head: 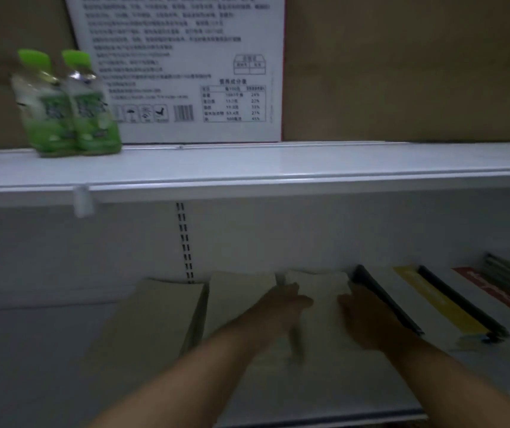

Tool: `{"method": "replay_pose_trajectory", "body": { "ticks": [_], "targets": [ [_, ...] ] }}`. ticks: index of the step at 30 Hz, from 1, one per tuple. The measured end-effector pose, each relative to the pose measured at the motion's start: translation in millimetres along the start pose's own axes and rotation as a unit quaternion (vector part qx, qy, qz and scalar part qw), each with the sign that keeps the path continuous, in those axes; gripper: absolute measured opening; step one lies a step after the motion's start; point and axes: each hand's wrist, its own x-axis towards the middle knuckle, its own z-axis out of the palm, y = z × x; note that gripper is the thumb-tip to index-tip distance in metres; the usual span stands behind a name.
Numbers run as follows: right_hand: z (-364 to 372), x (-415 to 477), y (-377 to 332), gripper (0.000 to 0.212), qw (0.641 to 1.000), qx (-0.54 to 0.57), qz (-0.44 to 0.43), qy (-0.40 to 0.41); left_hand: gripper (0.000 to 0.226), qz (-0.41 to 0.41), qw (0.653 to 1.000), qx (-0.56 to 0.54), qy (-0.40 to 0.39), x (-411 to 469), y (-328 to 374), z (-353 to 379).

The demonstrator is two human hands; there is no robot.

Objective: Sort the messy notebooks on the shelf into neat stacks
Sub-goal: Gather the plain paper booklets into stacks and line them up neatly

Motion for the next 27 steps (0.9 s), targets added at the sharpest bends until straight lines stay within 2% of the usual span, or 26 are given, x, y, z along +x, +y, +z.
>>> {"method": "replay_pose_trajectory", "body": {
  "ticks": [1,2,3,5,7,8,9,11,15,17,22,27],
  "targets": [
    [-1.7,1.9,-6.0,0.057,0.999,-0.018,-0.015,0.037,0.038,0.009,1.000,0.029,0.007,-7.8,0.2,-26.2],
    [-8.7,-0.9,-23.1,0.070,0.999,-0.046,-0.025,0.012,0.030,0.021,0.997,0.070,0.028,-19.6,0.0,-55.7],
    [-11.1,-3.4,-47.1,0.075,0.994,-0.086,-0.053,0.045,0.036,0.030,0.988,0.138,0.055,-30.9,-3.7,-86.8],
    [-19.8,-22.8,-122.5,0.058,0.986,-0.112,-0.113,0.040,0.052,0.033,0.944,0.314,0.100,-60.6,-17.8,-151.9],
    [-25.5,-42.5,-205.9,0.055,0.979,-0.067,-0.190,-0.003,0.059,0.007,0.877,0.463,0.127,-95.5,-41.0,-216.8],
    [-24.7,-52.6,-248.6,0.056,0.968,-0.064,-0.240,-0.026,0.061,-0.012,0.848,0.512,0.137,-113.8,-53.1,-248.7],
    [-24.0,-63.4,-287.7,0.056,0.953,-0.057,-0.294,-0.039,0.062,-0.043,0.832,0.532,0.150,-130.6,-65.6,-276.6],
    [-13.4,-89.4,-351.4,0.057,0.925,-0.063,-0.369,-0.068,0.064,-0.102,0.822,0.527,0.192,-168.3,-91.3,-324.4],
    [17.9,-117.3,-433.3,0.058,0.883,-0.107,-0.446,-0.094,0.064,-0.135,0.821,0.505,0.228,-245.4,-142.1,-382.7],
    [30.7,-123.1,-467.2,0.059,0.876,-0.105,-0.460,-0.102,0.064,-0.159,0.823,0.486,0.245,-276.9,-167.6,-409.2],
    [72.5,-126.5,-531.1,0.060,0.862,-0.115,-0.469,-0.153,0.063,-0.215,0.854,0.401,0.254,-324.1,-229.8,-447.2],
    [111.1,-107.1,-597.7,0.061,0.854,-0.105,-0.471,-0.193,0.062,-0.246,0.853,0.398,0.231,-335.1,-269.7,-487.3]
  ]
}}
